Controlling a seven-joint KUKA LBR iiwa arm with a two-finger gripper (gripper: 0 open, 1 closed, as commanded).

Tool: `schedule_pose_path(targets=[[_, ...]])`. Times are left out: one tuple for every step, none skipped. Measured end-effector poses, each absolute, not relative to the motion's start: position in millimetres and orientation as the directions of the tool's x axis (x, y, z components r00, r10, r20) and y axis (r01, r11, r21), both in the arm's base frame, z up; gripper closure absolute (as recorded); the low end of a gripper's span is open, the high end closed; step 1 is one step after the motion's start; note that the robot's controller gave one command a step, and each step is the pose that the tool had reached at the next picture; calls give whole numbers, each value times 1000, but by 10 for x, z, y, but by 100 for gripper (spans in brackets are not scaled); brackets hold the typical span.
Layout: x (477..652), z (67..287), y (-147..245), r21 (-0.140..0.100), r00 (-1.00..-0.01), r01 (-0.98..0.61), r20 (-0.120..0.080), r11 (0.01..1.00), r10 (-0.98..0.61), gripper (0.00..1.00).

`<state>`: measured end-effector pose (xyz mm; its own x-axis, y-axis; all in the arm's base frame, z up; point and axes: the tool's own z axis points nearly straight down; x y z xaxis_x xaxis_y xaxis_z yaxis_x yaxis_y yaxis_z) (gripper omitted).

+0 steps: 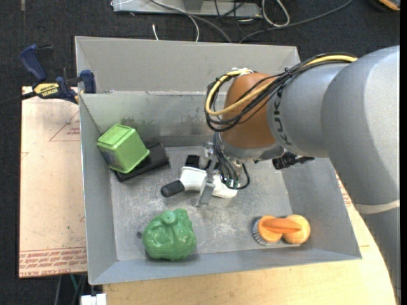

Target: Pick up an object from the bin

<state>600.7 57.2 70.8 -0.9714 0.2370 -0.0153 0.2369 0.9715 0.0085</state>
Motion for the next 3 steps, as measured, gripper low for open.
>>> schedule_pose_path(targets=[[5982, 730, 647, 9, -973, 228, -18, 974, 228, 0], [6018, 740, 593, 13, -972, 234, -21, 972, 234, 100], [6018, 740, 593, 13, -972, 234, -21, 972, 235, 100]])
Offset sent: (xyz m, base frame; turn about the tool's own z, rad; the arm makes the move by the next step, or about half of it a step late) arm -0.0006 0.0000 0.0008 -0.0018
